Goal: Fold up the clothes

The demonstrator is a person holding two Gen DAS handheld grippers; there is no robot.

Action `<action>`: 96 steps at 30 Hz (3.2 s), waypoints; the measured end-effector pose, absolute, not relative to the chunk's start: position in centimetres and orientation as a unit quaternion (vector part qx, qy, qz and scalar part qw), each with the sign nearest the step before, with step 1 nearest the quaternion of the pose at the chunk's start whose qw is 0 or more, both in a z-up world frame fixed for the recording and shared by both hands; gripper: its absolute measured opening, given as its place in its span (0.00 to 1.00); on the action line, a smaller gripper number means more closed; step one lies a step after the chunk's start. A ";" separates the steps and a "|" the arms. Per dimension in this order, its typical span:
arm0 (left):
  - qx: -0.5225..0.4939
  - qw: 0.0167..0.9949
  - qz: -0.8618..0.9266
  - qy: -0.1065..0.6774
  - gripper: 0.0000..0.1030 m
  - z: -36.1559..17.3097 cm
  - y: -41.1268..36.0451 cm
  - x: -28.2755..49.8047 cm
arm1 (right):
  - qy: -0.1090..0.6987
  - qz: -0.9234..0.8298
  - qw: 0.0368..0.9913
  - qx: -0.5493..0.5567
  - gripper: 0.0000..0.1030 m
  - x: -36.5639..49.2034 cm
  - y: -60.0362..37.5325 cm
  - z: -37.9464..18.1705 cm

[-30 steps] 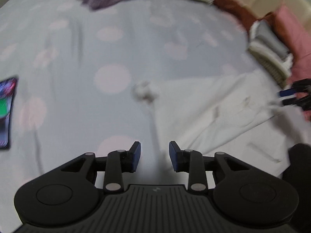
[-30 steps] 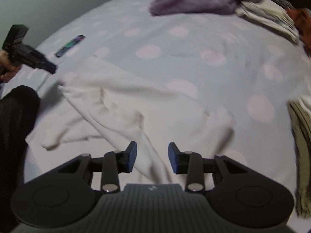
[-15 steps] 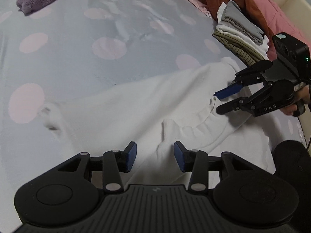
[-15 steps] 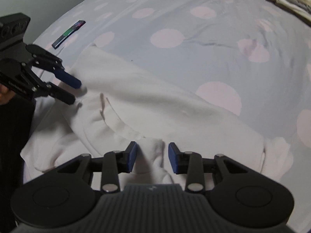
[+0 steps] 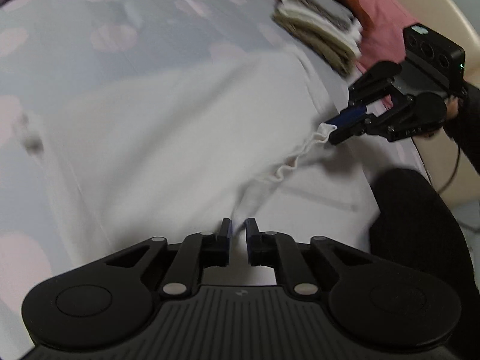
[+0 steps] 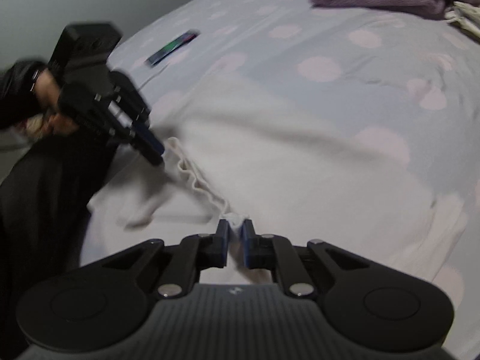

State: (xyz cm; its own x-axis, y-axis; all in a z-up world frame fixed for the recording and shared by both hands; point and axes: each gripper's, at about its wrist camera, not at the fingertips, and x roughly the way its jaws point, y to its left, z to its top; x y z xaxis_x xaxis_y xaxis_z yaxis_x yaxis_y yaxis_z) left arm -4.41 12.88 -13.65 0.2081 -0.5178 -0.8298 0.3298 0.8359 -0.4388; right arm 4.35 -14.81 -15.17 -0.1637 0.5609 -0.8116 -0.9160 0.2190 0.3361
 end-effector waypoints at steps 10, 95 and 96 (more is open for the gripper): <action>-0.129 0.845 -0.111 0.506 0.23 -11.0 19.6 -3.4 | 0.468 0.466 0.736 -0.150 0.37 8.1 -19.3 -13.3; -0.234 0.767 -0.103 0.589 0.42 -15.4 10.7 -10.2 | 0.610 0.330 0.720 -0.008 0.43 -1.0 -18.3 -18.9; -0.238 0.768 -0.102 0.586 0.42 -15.5 10.6 -10.2 | 0.612 0.326 0.721 -0.003 0.43 -1.1 -18.2 -19.1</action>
